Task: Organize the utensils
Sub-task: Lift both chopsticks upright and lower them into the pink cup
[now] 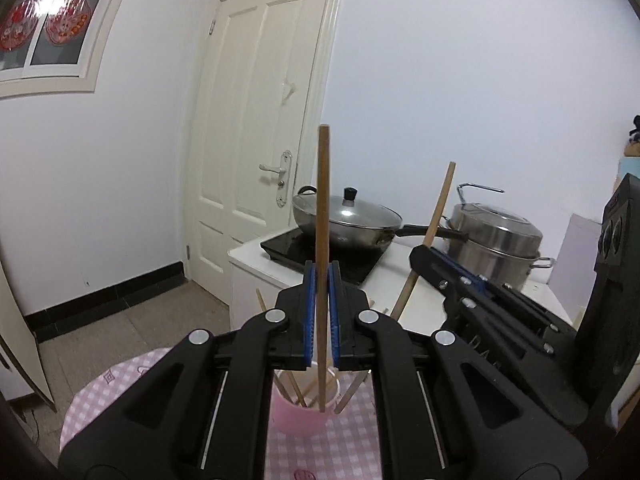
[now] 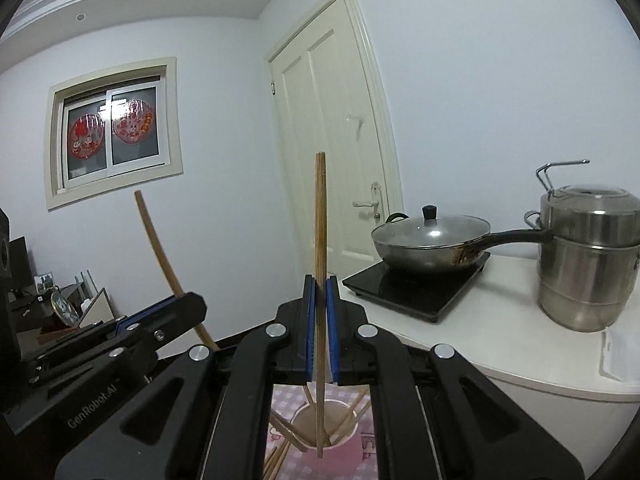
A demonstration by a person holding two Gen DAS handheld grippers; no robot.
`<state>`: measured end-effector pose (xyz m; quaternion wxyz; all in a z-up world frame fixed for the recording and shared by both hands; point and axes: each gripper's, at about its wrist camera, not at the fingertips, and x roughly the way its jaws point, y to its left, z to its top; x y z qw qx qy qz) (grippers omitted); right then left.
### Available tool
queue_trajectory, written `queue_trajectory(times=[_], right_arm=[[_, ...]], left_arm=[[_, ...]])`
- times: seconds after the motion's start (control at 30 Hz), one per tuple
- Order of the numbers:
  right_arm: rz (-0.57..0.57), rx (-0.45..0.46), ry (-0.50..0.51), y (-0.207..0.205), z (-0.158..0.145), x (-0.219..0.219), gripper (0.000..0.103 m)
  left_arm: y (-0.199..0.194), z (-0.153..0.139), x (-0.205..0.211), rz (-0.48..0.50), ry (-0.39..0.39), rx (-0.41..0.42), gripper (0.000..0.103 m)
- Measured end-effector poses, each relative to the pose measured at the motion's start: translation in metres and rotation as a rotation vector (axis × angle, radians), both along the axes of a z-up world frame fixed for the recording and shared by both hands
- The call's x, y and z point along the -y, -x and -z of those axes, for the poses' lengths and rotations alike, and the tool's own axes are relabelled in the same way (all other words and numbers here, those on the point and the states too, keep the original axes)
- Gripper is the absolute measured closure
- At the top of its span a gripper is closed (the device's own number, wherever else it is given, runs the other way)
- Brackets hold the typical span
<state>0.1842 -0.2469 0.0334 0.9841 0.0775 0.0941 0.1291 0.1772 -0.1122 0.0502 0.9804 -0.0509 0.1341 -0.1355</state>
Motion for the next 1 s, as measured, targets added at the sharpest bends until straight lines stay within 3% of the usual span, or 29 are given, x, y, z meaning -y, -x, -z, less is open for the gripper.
queue_trajectory(times=[0.27,0.57,1.0], right_arm=[[0.007,-0.007,-0.023,-0.021,0.023,0.004,0.099],[0.007,0.019,-0.046,-0.021,0.021,0.012,0.099],[0.0,-0.062,-0.038,-0.03,0.052,0.012,0.099]], left_arm=[[-0.025,0.022,0.006,-0.02,-0.029,-0.021,0.097],[-0.038,0.038,0.008,-0.041,-0.02,-0.027,0.096],[-0.05,0.071,0.011,-0.028,-0.039,-0.109,0.096]])
